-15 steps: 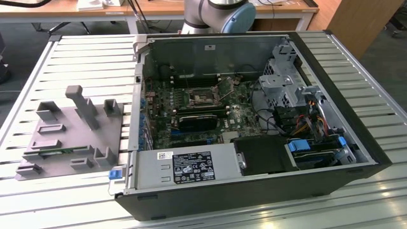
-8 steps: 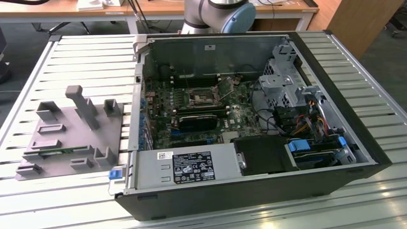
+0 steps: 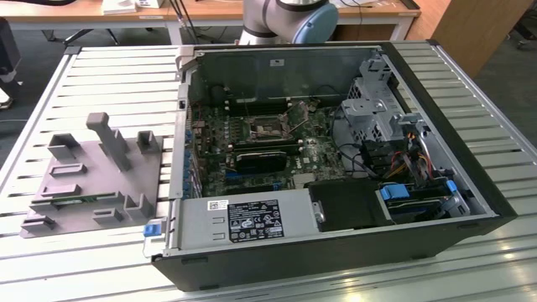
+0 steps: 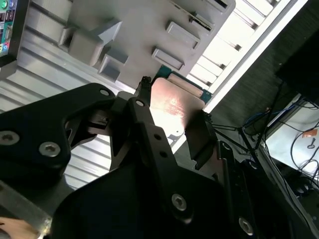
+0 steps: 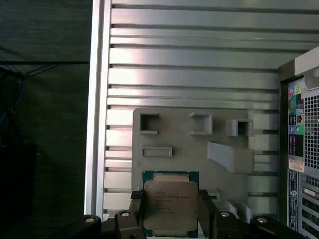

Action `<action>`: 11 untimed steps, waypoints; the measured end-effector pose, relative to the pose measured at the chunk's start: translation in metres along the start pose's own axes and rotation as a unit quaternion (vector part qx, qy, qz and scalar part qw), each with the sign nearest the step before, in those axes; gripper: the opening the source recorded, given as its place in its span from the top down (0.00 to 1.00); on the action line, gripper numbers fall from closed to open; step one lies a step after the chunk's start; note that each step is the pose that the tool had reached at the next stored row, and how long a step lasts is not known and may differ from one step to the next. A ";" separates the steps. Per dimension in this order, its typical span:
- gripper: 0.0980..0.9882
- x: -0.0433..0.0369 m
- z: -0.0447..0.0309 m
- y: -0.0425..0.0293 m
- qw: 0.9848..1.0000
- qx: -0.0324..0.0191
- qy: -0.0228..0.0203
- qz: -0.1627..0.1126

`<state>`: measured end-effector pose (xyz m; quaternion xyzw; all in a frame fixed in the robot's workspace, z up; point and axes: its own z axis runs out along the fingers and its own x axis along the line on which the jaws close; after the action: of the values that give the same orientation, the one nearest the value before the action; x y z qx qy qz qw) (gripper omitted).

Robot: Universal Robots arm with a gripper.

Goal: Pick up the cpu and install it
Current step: 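Pick up the cpu and move it towards the insertion slot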

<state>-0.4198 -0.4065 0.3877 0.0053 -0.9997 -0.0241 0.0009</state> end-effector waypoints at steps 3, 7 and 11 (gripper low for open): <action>0.52 -0.0042 0.0000 0.0000 1.000 0.000 0.000 0.000; 0.52 -0.0114 -0.0001 -0.0001 1.000 0.000 0.000 0.000; 0.52 -0.0177 0.0000 -0.0001 1.000 0.000 0.000 0.000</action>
<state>-0.4021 -0.4064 0.3877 0.0053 -0.9997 -0.0241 0.0009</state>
